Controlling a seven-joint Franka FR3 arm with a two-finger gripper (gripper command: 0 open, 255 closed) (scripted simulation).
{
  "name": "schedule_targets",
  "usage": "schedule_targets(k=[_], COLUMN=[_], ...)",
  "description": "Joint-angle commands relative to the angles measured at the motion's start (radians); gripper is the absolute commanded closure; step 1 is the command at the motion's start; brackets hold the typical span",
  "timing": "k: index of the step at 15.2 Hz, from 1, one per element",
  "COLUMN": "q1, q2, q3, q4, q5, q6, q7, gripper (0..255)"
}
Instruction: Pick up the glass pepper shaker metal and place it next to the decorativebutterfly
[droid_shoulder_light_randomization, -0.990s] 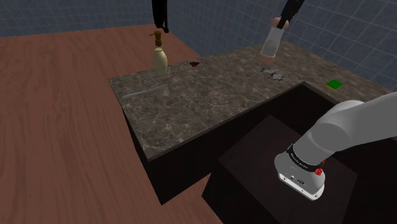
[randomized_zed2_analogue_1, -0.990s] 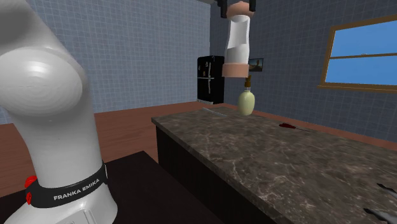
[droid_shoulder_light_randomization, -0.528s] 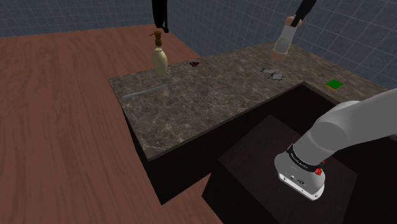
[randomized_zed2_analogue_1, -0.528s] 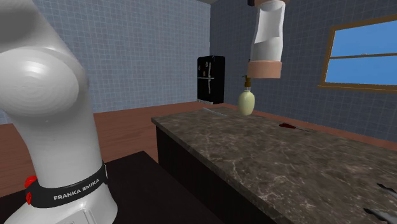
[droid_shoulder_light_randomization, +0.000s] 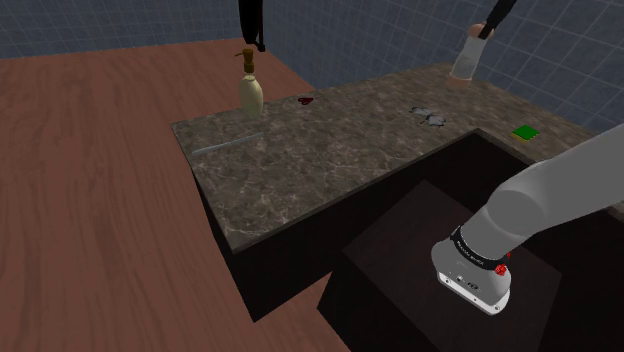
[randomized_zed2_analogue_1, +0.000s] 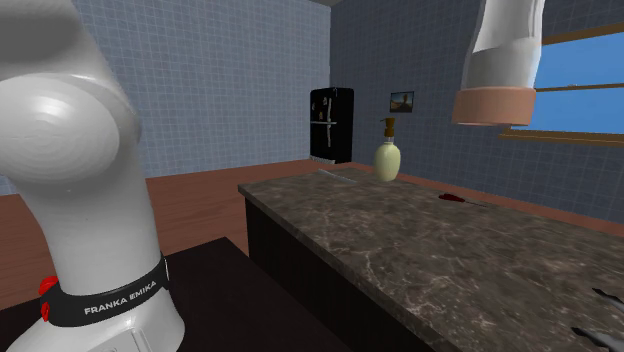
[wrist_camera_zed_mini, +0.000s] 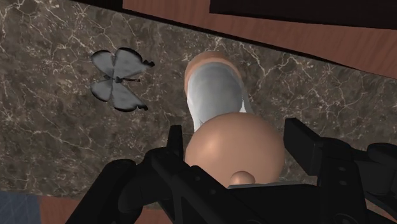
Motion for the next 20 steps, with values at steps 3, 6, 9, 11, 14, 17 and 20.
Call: schedule_targets(k=[3, 6, 9, 11, 14, 17, 20], q1=[-0.022, -0.047, -0.093, -0.136, -0.127, -0.119, -0.112], q2=[0.107, 0.211, 0.338, 0.415, 0.392, 0.373, 0.358], q3=[-0.1, -0.174, -0.245, -0.272, -0.264, -0.26, -0.256], q4=[0.101, 0.199, 0.317, 0.39, 0.326, 0.266, 0.211], q5=[0.038, 0.095, 0.18, 0.237, 0.219, 0.205, 0.195], q6=[-0.005, -0.021, -0.05, -0.074, -0.025, 0.021, 0.066], q7=[-0.131, -0.233, -0.344, -0.404, -0.397, -0.391, -0.388], gripper=[255, 255, 255, 255, 255, 255, 255])
